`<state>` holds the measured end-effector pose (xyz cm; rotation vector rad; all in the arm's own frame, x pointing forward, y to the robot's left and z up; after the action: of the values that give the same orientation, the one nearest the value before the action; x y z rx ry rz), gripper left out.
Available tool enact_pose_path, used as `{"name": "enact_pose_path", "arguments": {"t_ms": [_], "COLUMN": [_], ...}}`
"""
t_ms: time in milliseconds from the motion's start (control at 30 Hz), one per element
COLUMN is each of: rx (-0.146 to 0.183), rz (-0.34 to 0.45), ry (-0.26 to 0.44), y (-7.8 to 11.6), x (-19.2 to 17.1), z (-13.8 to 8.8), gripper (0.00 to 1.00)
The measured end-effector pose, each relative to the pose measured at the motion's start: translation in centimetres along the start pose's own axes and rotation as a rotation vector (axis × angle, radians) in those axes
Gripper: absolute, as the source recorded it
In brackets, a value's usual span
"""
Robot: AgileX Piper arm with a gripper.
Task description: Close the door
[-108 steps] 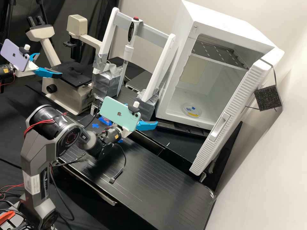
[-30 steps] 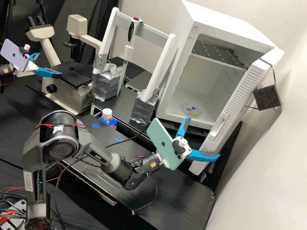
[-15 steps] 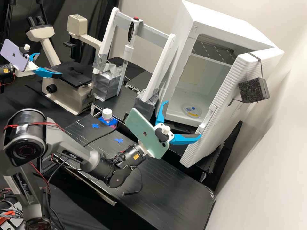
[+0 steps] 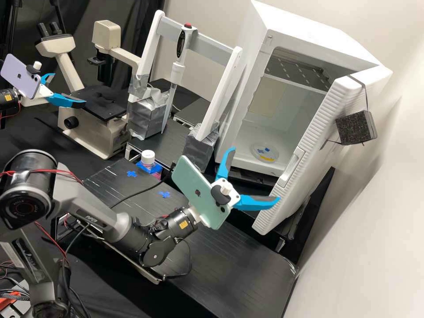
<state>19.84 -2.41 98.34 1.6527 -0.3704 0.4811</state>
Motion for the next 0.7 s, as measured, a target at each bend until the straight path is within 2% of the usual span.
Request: {"name": "enact_pose_path", "arguments": {"t_ms": [133, 233, 433, 700], "rx": [-0.027, -0.026, 0.004, -0.05], "rz": [0.065, 0.078, 0.03, 0.018], "ry": [-0.073, -0.095, -0.092, -0.094], "y": [2.0, 2.4, 1.0, -0.3], "x": [-0.8, -0.7, 1.7, 4.8], "z": [1.8, 2.5, 3.9, 5.8], "gripper": [1.0, 1.0, 1.0, 1.0]}}
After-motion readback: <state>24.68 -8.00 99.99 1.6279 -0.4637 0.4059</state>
